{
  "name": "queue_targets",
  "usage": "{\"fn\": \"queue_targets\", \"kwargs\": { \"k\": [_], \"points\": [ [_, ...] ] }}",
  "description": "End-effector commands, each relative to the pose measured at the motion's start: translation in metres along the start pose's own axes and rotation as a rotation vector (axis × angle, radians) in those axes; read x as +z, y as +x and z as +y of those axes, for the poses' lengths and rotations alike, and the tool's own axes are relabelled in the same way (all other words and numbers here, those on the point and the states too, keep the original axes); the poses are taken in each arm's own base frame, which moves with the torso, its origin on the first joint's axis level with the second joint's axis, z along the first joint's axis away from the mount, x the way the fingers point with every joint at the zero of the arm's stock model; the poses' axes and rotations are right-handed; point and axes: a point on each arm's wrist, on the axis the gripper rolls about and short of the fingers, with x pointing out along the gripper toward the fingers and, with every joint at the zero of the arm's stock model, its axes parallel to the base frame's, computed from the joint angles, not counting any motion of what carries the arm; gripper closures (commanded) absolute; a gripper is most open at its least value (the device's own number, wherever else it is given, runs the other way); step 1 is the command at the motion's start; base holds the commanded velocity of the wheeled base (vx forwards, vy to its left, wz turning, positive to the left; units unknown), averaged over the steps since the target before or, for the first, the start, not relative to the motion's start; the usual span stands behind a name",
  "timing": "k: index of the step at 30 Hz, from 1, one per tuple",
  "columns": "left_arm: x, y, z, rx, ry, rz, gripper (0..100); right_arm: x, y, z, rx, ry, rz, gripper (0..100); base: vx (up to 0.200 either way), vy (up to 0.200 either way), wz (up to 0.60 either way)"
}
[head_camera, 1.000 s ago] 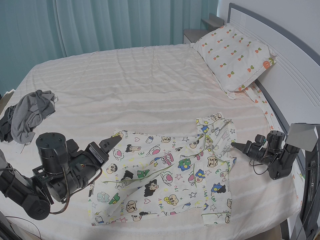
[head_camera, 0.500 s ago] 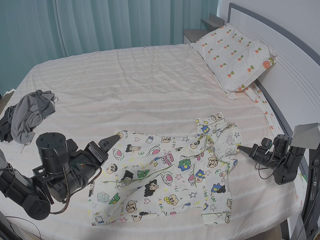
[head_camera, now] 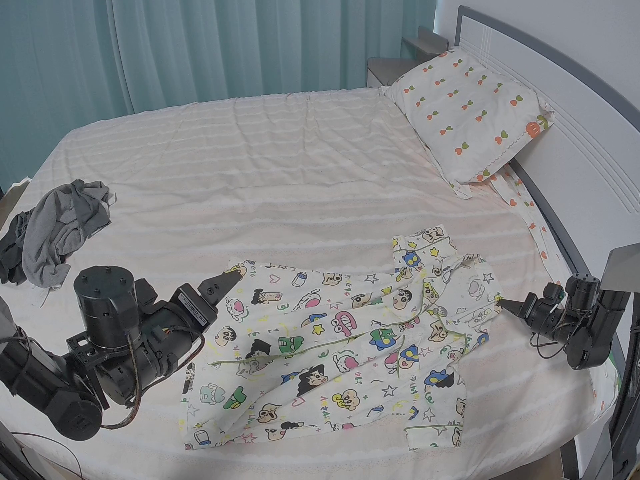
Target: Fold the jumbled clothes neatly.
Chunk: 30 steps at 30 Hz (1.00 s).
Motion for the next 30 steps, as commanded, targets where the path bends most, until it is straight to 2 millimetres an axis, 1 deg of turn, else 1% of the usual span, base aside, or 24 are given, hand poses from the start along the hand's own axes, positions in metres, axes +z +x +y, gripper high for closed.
{"fn": "queue_targets", "kwargs": {
  "k": [1,6,15,20,23,24,26,30],
  "points": [
    [0.000,0.000,0.000,0.000,0.000,0.000,0,-0.010,-0.008,-0.005,-0.030,0.001,0.028,100,0.000,0.000,0.00],
    [0.000,0.000,0.000,-0.001,-0.001,-0.003,0,-0.016,-0.016,-0.009,-0.060,0.012,0.047,100,0.000,0.000,0.00],
    [0.000,0.000,0.000,0.002,-0.001,-0.003,0,-0.011,-0.032,-0.024,-0.122,0.038,0.033,100,0.000,0.000,0.00],
    [0.000,0.000,0.001,0.004,0.000,-0.001,0,-0.010,-0.036,-0.020,-0.124,0.037,0.030,100,0.000,0.000,0.00],
    [0.000,-0.001,0.001,0.005,0.000,0.000,0,-0.015,-0.038,-0.007,-0.131,0.023,0.038,100,0.000,0.000,0.00],
    [0.000,-0.001,0.002,0.007,0.000,0.001,0,-0.014,-0.039,-0.004,-0.136,0.019,0.031,0,0.000,0.000,0.00],
    [-0.001,-0.004,0.004,0.011,0.001,0.008,0,-0.013,-0.043,0.001,-0.145,0.011,0.015,0,0.000,0.000,0.00],
    [-0.007,-0.010,0.012,0.040,0.003,0.039,0,-0.014,-0.065,0.022,-0.119,-0.016,-0.026,0,0.000,0.000,0.00]
  ]
}}
